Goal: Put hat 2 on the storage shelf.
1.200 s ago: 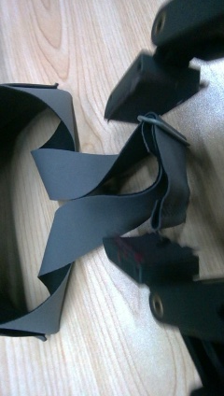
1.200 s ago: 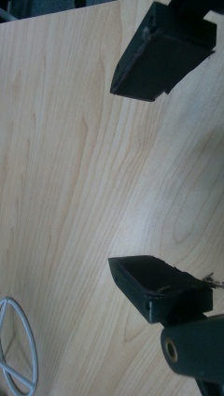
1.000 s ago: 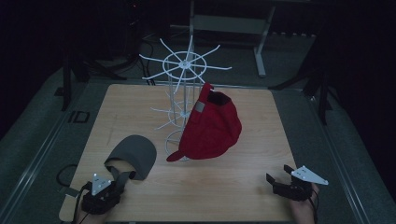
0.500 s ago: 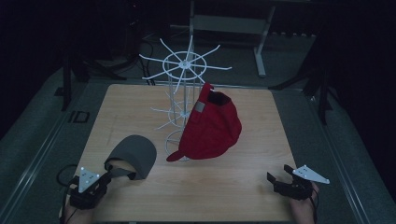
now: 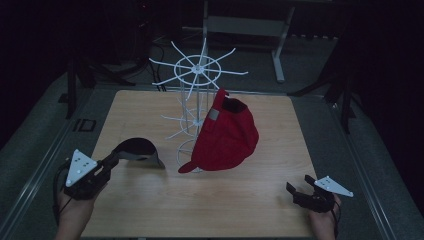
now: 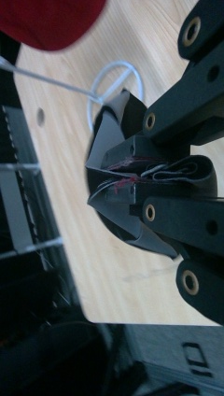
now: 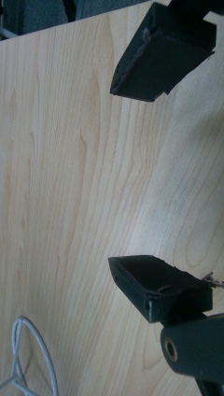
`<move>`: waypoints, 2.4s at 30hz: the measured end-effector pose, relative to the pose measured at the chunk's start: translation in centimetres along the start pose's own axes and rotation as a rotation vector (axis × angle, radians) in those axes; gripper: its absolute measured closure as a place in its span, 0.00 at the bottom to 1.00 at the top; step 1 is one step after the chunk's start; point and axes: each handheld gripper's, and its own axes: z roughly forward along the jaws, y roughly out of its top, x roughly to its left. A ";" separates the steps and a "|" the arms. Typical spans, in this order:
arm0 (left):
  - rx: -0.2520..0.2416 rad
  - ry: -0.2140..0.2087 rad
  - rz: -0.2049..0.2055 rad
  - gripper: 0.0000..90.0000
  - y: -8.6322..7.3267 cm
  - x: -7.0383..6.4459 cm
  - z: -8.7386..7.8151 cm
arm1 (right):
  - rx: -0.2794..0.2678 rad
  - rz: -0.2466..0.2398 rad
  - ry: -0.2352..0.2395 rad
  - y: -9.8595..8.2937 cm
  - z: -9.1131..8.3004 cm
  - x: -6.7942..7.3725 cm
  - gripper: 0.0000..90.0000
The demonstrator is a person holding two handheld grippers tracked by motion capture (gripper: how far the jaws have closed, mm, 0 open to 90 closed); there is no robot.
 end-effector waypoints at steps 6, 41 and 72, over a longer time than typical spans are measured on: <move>-0.053 -0.004 0.042 0.94 2.7 -0.1 -0.8 | -0.007 0.011 0.000 0.0 -0.1 -0.1 0.16; -0.413 -0.277 0.209 0.94 15.8 0.7 -4.2 | -0.010 0.014 0.008 -0.1 -0.2 -0.1 0.16; -0.394 -0.445 0.232 0.93 20.8 -2.9 0.4 | 0.011 0.020 0.001 -0.1 -0.1 -0.1 0.16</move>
